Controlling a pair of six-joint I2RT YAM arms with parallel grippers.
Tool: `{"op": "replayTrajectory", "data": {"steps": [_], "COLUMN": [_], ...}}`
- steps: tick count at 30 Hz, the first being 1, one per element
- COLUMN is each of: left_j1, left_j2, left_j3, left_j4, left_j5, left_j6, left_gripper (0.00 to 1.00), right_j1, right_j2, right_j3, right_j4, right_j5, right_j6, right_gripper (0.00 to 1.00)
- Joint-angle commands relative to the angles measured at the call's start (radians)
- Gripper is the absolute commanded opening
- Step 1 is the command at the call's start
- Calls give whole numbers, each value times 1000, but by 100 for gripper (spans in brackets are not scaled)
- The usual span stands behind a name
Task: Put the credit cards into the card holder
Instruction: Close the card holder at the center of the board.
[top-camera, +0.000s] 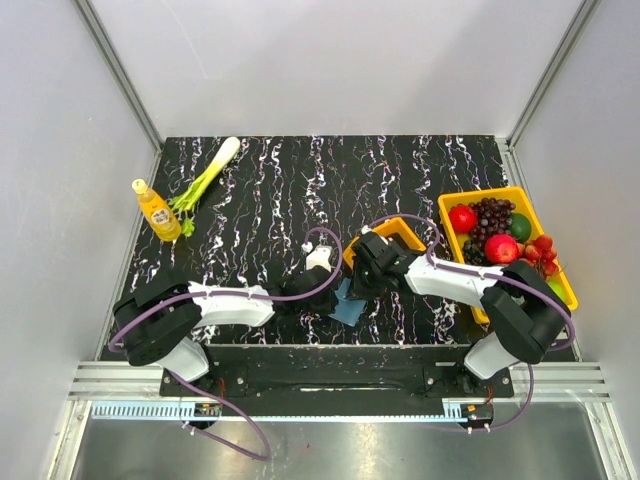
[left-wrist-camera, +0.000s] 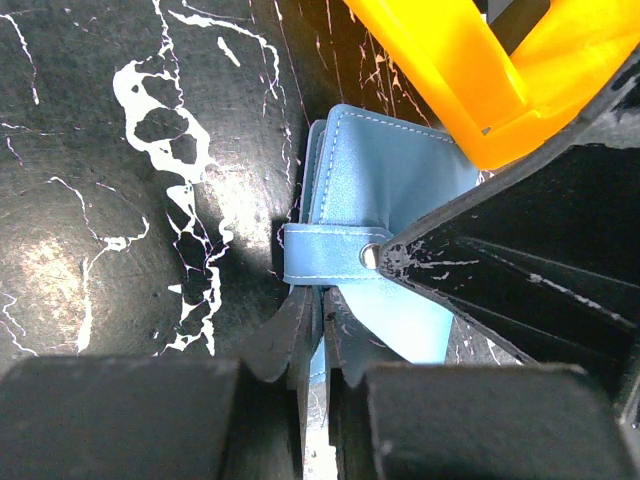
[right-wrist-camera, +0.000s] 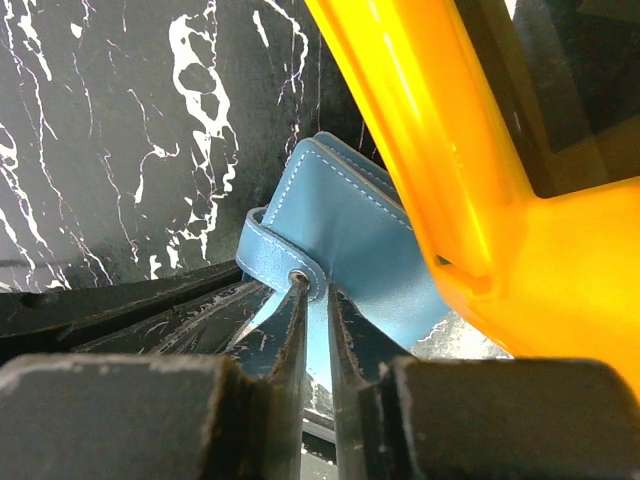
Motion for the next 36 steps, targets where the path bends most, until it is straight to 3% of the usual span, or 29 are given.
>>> {"op": "replayTrajectory", "data": {"steps": [1,5,7,12,36], "left_j1": [-1,-1,-1,-1,-1], "left_j2": [57,59,62,60,62], "left_j3": [-18,-14,-13,-16,-16], "left_j4": [-116,-117,-116,-116,-111], "left_j5": [-36,-34,-33,-33,-30], "left_j6": [14,17,19,19,20], "left_gripper": [0,0,0,0,0], "right_j1": [-7,-7,-6,-7,-13], "right_j2": [-31,-6,4,8,0], "right_j3": [-5,-5,-4,-5,-24], "right_j4": [-37,-16,-2,18,108], "right_j5": [57,40,23,14,-32], "right_j6": [-24,-20,-17,-14,11], "right_gripper": [17,15,21,24,26]}}
